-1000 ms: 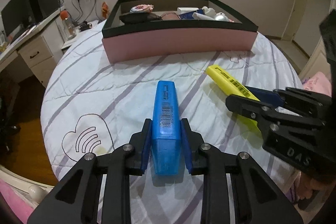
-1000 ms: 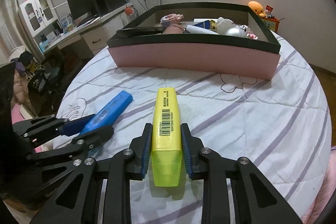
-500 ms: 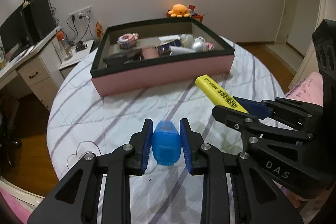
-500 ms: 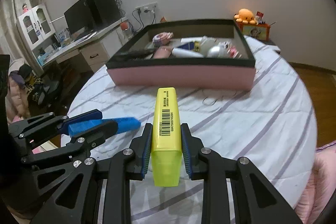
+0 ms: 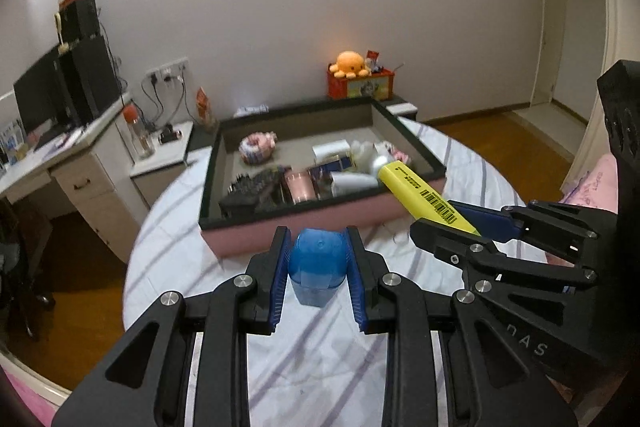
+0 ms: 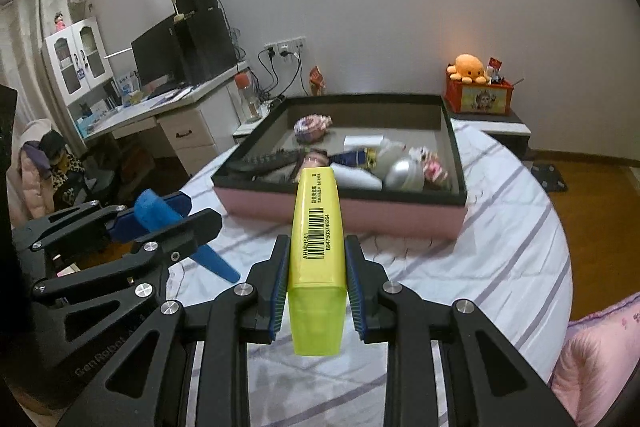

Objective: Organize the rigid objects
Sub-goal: 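Carry the blue and yellow highlighters over the pink box with both grippers, then open both grippers to drop the highlighters into the pink box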

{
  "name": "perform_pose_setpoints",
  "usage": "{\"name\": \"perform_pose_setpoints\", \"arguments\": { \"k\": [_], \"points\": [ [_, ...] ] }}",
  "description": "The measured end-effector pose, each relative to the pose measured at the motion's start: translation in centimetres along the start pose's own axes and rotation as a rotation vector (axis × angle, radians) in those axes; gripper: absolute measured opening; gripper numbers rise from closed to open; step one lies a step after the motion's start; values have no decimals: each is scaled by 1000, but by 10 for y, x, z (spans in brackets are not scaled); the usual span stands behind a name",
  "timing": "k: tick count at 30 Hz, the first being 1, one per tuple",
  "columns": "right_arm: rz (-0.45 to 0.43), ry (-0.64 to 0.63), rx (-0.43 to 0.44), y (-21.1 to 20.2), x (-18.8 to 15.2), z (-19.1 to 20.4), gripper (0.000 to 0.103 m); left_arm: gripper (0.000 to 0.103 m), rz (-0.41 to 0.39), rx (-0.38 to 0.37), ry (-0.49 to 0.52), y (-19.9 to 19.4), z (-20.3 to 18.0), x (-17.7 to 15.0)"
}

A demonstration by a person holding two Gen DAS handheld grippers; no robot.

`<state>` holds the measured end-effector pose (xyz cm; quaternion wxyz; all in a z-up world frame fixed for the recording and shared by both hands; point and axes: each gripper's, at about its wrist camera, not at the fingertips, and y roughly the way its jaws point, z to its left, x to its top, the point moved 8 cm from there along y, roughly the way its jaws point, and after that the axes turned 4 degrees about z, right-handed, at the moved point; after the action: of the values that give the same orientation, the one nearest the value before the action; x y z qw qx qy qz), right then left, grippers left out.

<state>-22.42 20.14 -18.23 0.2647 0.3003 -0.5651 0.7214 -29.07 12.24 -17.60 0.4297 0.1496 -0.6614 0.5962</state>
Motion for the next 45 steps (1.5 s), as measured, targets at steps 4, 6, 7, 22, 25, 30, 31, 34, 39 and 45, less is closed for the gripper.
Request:
{"name": "perform_pose_setpoints", "arguments": {
  "k": [4,6,7,22,25,30,31,34,39,45],
  "points": [
    [-25,-6,-5,-1,16,-5,27,27,-24,24,9,2,4,18],
    [-33,-12,-10,0,24,-8,27,27,-27,24,12,5,5,24],
    [-38,-13,-15,0,27,-9,27,27,-29,25,9,7,6,29],
    [8,-46,-67,56,85,-49,27,27,38,-10,55,86,15,80],
    [48,-47,-87,79,86,-59,27,27,74,-5,63,109,18,83],
    [122,-41,-107,119,84,-71,27,28,133,-11,58,148,26,82],
    [135,-39,-108,125,82,-73,28,28,142,-11,55,152,28,80],
    [151,-28,-103,137,81,-76,27,28,164,7,48,166,35,76],
    [152,-52,-119,141,82,-73,28,37,158,33,41,168,40,72],
    [94,-41,-132,121,85,-70,58,95,46,110,21,132,47,79]
  ]
}}
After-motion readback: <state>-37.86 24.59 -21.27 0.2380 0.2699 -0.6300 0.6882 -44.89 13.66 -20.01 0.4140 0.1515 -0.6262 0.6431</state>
